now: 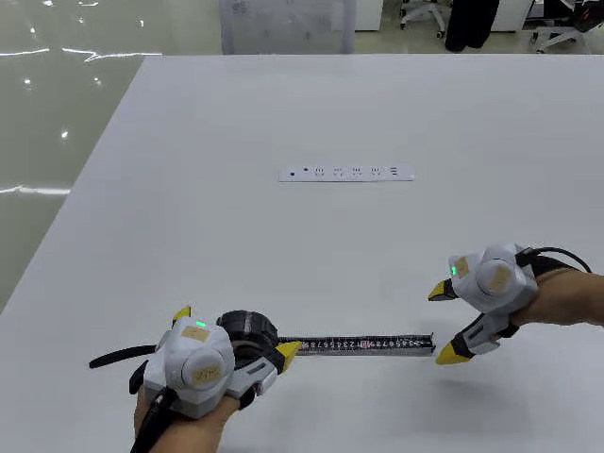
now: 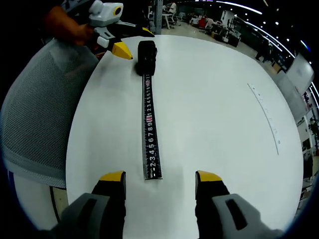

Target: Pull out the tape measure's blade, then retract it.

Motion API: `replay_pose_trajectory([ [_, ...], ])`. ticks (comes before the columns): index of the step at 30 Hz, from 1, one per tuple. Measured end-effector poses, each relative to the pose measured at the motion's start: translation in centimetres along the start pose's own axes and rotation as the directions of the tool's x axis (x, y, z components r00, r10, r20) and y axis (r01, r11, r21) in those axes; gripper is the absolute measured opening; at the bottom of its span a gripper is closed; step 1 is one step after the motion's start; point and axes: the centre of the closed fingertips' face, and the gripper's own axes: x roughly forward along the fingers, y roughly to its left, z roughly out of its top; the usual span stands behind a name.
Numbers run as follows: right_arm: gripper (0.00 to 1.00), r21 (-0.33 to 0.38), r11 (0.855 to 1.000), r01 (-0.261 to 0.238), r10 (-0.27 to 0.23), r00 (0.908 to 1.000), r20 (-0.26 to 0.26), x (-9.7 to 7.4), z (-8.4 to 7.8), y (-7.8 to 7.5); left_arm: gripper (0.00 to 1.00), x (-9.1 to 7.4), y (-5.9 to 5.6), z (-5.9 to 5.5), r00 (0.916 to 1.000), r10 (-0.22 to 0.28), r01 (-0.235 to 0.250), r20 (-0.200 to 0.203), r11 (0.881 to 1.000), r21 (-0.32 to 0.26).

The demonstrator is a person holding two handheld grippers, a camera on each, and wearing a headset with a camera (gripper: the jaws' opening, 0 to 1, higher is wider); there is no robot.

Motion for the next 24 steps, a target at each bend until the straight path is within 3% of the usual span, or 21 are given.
replay_pose_trajectory([
  [9,0.43,0.027,0.999,-0.045,0.046,0.9976,-0.052,1.9,-1.3,0.7,0.99,0.2,0.4,-1.0,0.9990,0.020,-0.021,-0.039,0.999,-0.034],
  [14,0.30,0.039,0.997,-0.060,0.063,0.9959,-0.065,2.3,-1.7,1.1,0.96,0.2,0.4,-1.3,0.9982,0.020,-0.022,-0.056,0.999,-0.045],
  [19,0.23,0.053,0.997,-0.052,0.055,0.9964,-0.065,2.5,-1.6,0.9,0.93,0.2,0.4,-1.4,0.9982,0.017,-0.020,-0.058,0.999,-0.051],
  [24,0.18,0.023,0.999,-0.049,0.050,0.9957,-0.077,2.6,-1.5,0.9,0.92,0.3,0.5,-1.9,0.9965,0.020,-0.027,-0.081,0.996,-0.083],
])
